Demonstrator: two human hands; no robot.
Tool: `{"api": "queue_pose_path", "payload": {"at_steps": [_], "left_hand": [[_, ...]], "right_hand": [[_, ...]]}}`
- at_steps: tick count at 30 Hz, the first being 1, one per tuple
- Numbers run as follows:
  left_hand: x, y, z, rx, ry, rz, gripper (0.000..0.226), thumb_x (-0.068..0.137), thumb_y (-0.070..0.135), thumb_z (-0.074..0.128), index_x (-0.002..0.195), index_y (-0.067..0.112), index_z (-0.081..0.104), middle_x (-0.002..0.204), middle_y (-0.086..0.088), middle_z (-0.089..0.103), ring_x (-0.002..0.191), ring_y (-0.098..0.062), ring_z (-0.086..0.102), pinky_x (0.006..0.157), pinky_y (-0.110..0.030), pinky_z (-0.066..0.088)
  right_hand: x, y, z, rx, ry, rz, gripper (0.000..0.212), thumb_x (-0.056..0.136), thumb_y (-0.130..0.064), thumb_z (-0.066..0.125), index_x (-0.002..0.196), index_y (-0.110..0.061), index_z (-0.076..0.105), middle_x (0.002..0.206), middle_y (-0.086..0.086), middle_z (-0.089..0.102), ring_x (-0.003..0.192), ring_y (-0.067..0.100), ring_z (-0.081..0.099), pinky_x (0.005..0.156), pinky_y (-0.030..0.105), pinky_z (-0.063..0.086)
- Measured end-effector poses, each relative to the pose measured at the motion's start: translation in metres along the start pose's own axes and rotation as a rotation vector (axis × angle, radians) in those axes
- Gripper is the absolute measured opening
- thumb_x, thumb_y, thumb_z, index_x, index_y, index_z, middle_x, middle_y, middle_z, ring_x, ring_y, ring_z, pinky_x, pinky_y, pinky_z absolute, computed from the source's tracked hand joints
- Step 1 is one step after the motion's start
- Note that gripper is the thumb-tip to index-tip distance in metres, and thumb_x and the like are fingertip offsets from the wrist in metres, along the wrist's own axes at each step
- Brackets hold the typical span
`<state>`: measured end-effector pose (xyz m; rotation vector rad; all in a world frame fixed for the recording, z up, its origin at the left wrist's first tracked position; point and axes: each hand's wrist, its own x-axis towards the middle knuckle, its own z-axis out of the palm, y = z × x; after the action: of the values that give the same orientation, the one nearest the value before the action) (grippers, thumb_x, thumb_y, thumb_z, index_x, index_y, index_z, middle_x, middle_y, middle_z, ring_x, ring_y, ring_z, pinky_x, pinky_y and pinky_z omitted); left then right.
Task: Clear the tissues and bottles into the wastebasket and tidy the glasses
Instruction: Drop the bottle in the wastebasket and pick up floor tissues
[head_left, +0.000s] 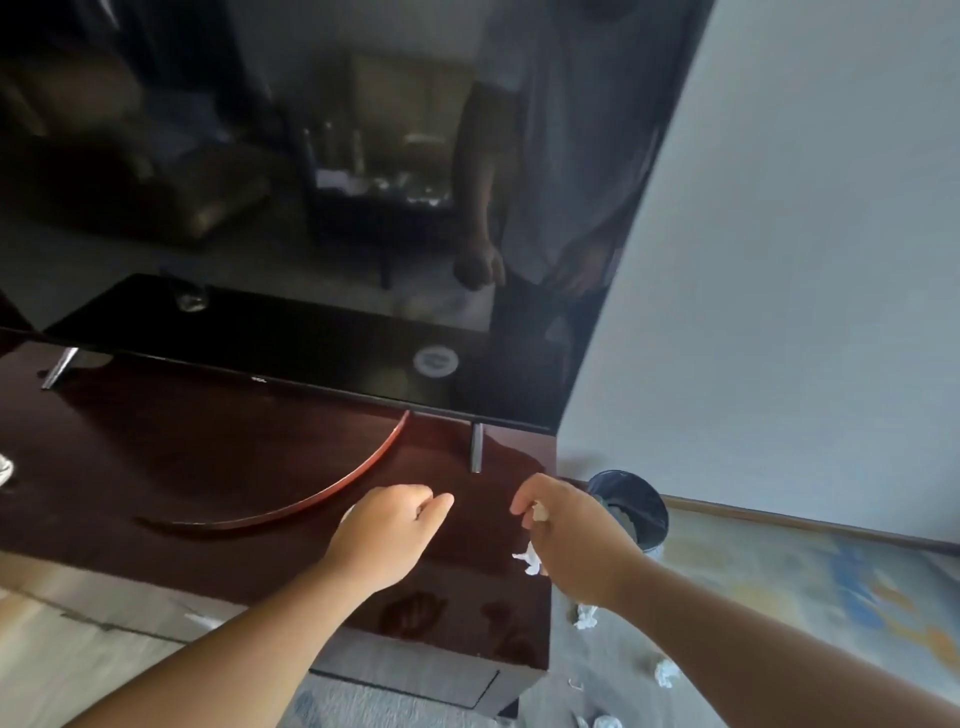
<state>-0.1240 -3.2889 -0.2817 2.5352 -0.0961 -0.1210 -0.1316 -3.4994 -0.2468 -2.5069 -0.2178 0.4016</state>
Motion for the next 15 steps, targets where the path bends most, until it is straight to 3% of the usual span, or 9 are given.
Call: {"api": "queue_pose_path", "payload": {"at_steps": [3,7,12,14,15], "left_hand": [[-0.005,0.041,0.018,0.003,-0.006,0.032,0.049,0.096,0.041,0.043,0.057,0.013,0.035,0.052,-0.002,0.038,0.051,-0.017,0.04,0.051,-0.034,0.028],[-0.014,0.104,0.054,0.001,-0.005,0.047,0.049,0.096,0.04,0.044,0.057,0.012,0.032,0.052,-0.002,0.035,0.051,-0.017,0.036,0.051,-0.036,0.023],[-0.024,0.186,0.103,-0.024,-0.031,0.1,0.051,0.098,0.039,0.043,0.057,0.009,0.039,0.052,-0.006,0.043,0.051,-0.018,0.042,0.05,-0.032,0.026],[-0.026,0.217,0.12,-0.046,-0.039,0.118,0.051,0.098,0.038,0.043,0.056,0.01,0.036,0.053,-0.005,0.039,0.051,-0.018,0.039,0.052,-0.035,0.025],[-0.025,0.231,0.127,-0.054,-0.045,0.125,0.051,0.098,0.038,0.044,0.056,0.011,0.034,0.052,-0.003,0.037,0.051,-0.017,0.036,0.053,-0.035,0.025]], "right_hand": [[-0.025,0.034,-0.021,-0.026,0.032,0.003,0.026,0.096,-0.008,0.043,0.098,-0.032,0.054,0.103,-0.006,0.057,0.082,0.009,0.057,0.064,0.017,0.048],[-0.064,0.089,-0.058,-0.032,0.054,0.013,0.027,0.094,-0.007,0.04,0.088,-0.03,0.055,0.098,-0.008,0.056,0.075,0.005,0.052,0.055,0.012,0.034],[-0.112,0.156,-0.104,-0.017,0.071,0.056,0.018,0.092,-0.013,0.042,0.091,-0.013,0.06,0.099,-0.003,0.053,0.085,0.015,0.052,0.063,0.018,0.037],[-0.126,0.181,-0.121,0.0,0.056,0.083,0.007,0.089,-0.02,0.052,0.094,-0.02,0.056,0.103,-0.007,0.045,0.087,0.013,0.049,0.065,0.018,0.036],[-0.132,0.192,-0.128,0.003,0.045,0.096,0.012,0.086,-0.021,0.056,0.096,-0.025,0.053,0.106,-0.008,0.042,0.089,0.013,0.049,0.067,0.019,0.037]]}}
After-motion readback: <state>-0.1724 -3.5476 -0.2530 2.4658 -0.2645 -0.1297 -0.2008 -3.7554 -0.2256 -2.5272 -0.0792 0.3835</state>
